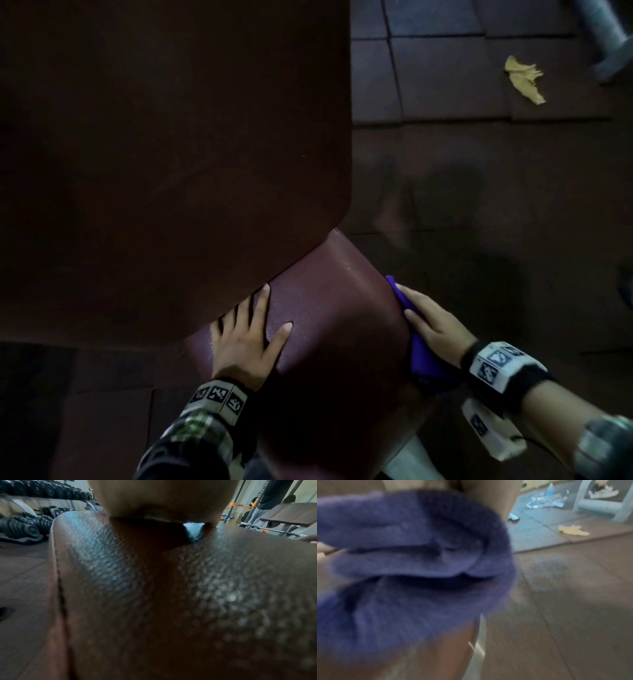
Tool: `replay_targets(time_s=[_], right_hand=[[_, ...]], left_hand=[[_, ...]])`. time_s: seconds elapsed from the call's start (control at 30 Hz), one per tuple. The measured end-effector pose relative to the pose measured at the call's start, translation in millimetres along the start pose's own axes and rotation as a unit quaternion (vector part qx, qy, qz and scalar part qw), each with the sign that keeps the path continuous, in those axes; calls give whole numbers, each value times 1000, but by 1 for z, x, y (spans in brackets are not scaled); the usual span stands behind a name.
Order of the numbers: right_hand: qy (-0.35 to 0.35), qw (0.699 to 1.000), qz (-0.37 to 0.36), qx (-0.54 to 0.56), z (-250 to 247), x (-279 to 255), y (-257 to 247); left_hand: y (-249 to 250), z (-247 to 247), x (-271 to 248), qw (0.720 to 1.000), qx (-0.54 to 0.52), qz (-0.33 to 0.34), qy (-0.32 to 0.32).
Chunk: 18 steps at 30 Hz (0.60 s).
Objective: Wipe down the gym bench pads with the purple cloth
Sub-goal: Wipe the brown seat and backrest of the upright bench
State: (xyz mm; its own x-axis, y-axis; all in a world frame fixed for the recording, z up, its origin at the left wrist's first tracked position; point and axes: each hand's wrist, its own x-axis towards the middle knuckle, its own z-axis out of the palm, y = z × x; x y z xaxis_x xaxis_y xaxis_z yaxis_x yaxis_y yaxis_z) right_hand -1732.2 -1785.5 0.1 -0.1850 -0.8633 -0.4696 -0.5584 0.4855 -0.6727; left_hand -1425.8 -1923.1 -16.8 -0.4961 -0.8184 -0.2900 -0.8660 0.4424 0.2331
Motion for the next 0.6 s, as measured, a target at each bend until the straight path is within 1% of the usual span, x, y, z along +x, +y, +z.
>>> replay_targets(time_s=[0.07,0.17,0.23,0.3,0.4,0.53,0.6], right_hand=[[11,1000,-9,-19,1,18,-10],[27,998,-31,-53,2,66,-37],[22,998,-17,-64,2,89,-51],[17,998,5,-61,3,92,-50],[33,999,4,-29,6,57,-27],[63,997,8,32,18,-30,22],[83,994,26,64,27,-64,32]], left_hand=[[0,0,0,1000,4,2,1],[1,0,1,1000,4,-5,-2],[1,0,2,1000,3,-9,-3],[1,1,1,1000,2,-10,-4],[0,1,1,1000,-3,-8,-3],[1,0,1,1000,-6,-6,-7],[2,1,1,1000,-6,-7,-9]])
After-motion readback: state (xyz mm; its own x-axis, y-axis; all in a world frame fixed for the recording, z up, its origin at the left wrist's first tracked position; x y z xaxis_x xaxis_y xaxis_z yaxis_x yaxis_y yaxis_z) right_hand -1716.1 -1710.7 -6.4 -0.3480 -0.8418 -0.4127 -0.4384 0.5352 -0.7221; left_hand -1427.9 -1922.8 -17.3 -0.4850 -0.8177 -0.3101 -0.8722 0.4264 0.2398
